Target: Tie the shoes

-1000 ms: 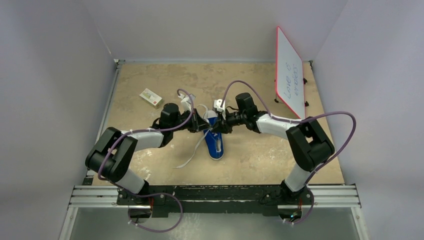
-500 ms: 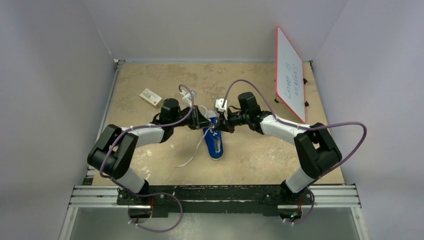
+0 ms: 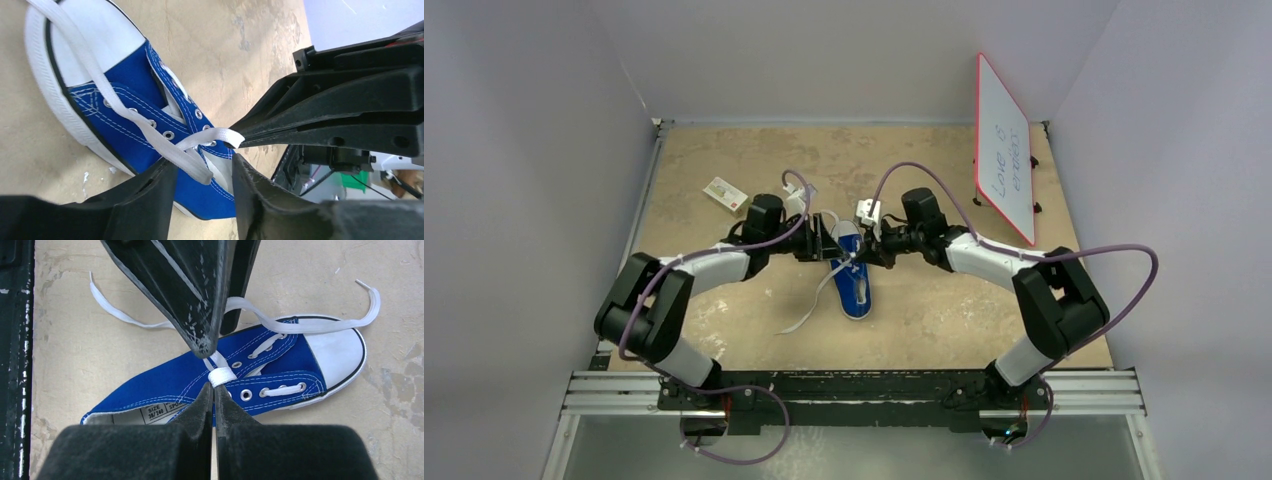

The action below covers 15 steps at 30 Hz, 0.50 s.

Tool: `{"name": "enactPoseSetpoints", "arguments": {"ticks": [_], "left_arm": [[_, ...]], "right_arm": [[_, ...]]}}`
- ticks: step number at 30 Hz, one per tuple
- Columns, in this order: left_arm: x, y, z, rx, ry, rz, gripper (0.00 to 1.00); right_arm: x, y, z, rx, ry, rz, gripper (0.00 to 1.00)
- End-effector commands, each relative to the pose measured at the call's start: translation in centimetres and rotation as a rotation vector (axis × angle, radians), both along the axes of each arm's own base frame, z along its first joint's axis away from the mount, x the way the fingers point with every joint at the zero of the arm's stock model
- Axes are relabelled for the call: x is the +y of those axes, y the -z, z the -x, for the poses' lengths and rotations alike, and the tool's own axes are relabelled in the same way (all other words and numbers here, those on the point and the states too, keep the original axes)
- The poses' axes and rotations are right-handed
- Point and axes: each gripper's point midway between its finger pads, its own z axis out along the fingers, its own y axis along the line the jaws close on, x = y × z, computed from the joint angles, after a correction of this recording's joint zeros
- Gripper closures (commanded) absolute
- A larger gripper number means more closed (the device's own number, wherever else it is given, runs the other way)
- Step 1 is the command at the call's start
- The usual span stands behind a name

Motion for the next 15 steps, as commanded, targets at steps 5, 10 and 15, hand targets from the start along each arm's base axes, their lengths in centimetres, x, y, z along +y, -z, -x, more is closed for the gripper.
{"name": "enactPoseSetpoints", "arguments": {"ticks": [5, 10, 15], "left_arm": [[3.8, -2.0, -1.6, -0.122, -0.207, -0.159, 0.39], [5.0, -3.8, -1.3, -0.185, -0.255, -0.183, 0.4], [3.5, -5.2, -0.4, -0.263, -0.193, -0.072, 0.45]], "right_arm": [[0.0, -1.9, -0.3, -0.041, 0.042, -0.054, 1.0], [0.1, -2.5, 0.1, -0.033, 0.039, -0.076, 1.0], [0.3, -2.9, 0.8, -0.038, -0.006, -0.093, 1.0]]}}
